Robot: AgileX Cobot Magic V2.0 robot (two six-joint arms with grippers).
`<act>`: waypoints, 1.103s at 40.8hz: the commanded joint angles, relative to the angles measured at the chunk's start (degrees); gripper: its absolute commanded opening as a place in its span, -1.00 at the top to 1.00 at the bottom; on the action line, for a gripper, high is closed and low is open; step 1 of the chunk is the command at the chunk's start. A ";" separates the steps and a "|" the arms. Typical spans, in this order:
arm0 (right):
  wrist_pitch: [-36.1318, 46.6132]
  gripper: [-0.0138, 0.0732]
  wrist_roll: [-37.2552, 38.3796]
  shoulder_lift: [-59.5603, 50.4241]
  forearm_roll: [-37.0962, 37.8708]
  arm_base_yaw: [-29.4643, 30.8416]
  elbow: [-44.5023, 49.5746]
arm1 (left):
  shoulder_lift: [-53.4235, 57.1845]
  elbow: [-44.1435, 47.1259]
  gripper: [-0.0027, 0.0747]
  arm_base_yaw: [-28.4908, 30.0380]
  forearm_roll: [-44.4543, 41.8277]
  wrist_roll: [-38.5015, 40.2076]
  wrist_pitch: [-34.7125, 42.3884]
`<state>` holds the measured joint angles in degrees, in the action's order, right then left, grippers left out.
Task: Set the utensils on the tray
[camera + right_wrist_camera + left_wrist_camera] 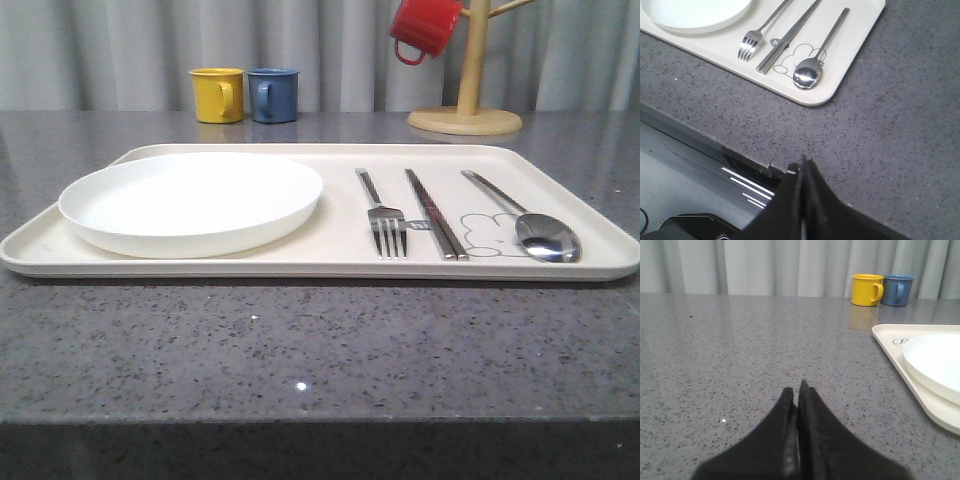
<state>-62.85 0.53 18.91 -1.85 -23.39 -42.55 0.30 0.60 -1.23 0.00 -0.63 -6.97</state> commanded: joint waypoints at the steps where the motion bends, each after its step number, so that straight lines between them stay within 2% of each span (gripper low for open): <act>1: 3.58 0.96 -0.11 0.77 0.09 0.26 -1.30 | 1.43 -0.21 0.98 -0.21 0.65 0.63 6.42; 9: 3.58 0.96 -0.11 0.77 0.09 0.26 -1.30 | 1.43 -0.21 0.98 -0.21 0.65 0.63 8.82; 32: 3.58 0.96 -0.11 0.69 0.09 0.38 -1.17 | 1.43 -0.21 0.98 -0.21 0.65 0.63 8.87; 37: 4.40 0.96 -0.11 -0.98 -0.08 5.36 1.26 | 1.43 -0.21 0.98 -0.21 0.65 0.63 8.87; 41: 9.52 0.96 -0.11 -4.00 0.50 9.88 4.95 | 1.43 -0.21 0.98 -0.21 0.65 0.63 8.87; 45: 21.10 0.96 -0.11 -7.85 0.50 13.58 11.76 | 1.43 -0.21 0.98 -0.21 0.65 0.63 8.87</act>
<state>-54.20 0.53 12.75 -1.88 -12.66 -33.87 0.30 0.60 -1.23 0.00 -0.63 -2.83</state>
